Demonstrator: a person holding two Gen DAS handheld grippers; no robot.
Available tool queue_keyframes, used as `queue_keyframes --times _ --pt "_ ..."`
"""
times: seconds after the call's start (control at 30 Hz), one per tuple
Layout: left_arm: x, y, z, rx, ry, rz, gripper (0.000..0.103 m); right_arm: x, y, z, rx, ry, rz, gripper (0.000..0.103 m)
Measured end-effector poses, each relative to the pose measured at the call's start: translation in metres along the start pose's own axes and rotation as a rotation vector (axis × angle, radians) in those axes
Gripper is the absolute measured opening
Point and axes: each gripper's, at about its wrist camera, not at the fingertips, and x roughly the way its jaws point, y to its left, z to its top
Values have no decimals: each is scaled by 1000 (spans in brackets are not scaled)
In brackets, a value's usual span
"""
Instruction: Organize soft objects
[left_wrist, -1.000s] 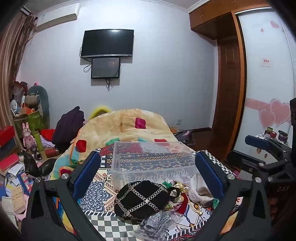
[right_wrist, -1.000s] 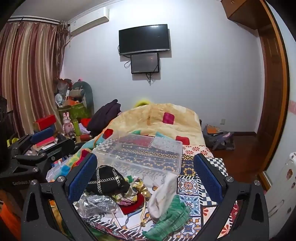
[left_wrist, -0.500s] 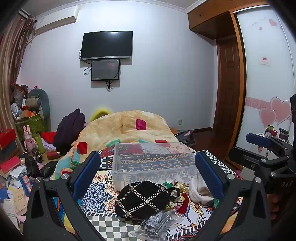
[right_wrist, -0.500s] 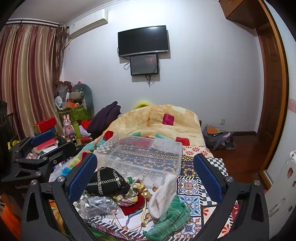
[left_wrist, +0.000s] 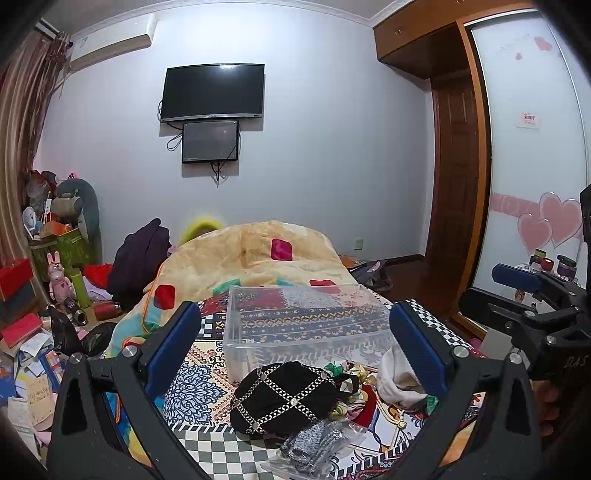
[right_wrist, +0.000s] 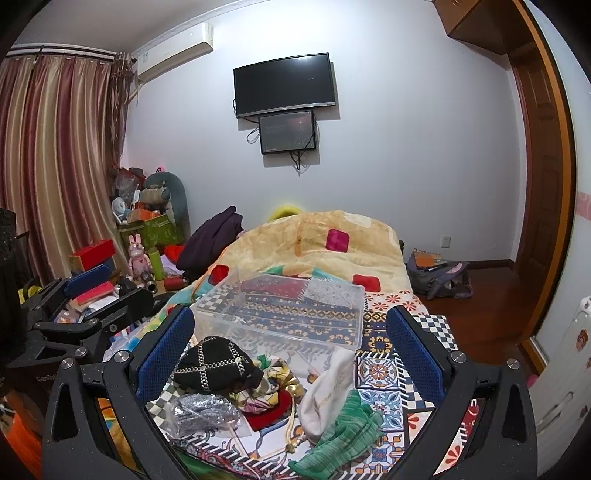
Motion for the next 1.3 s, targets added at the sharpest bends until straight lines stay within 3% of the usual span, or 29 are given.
queue_keyframes --times 1.3 --pt "-2 -1 2 -1 -4 3 103 -5 4 -2 6 -23 14 103"
